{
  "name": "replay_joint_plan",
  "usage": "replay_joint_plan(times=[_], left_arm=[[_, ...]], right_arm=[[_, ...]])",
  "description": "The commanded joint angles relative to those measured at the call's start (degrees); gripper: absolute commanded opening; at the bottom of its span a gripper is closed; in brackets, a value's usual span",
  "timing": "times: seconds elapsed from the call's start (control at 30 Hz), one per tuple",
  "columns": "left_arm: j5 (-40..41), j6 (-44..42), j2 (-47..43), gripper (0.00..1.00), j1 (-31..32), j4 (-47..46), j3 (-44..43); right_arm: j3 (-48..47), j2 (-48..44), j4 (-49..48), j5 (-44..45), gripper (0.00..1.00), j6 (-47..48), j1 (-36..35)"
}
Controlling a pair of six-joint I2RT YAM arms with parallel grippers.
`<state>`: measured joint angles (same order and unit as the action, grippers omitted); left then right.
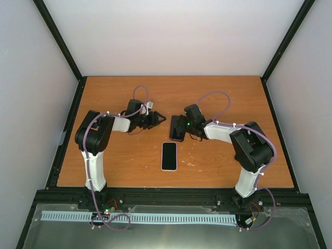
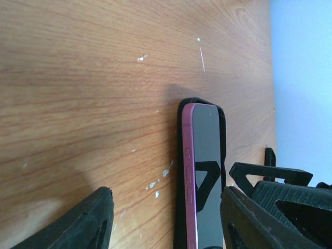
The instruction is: Put the phone into the phone case
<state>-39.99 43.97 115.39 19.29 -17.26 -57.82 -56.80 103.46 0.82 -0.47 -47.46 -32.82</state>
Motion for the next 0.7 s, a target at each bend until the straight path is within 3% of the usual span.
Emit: replay_joint_plan(times=[0.0, 0.33, 0.67], left_arm=[[-1.48, -1.69, 1.92, 0.56, 0.9, -2.67, -3.18], [-1.17, -1.51, 5.49, 0.41, 2.04, -2.01, -6.69], [-0.48, -2.11, 8.17, 0.33, 3.05, -0.13, -9.93]], right_arm=[[2.03, -2.11, -0.45, -0.76, 0.67, 1.58, 1.69], [2.57, 1.2, -3.87, -5.13, 0.52, 3.47, 4.83], [1.91, 4.73, -6.51, -8.19, 0.48, 5.42, 5.34]])
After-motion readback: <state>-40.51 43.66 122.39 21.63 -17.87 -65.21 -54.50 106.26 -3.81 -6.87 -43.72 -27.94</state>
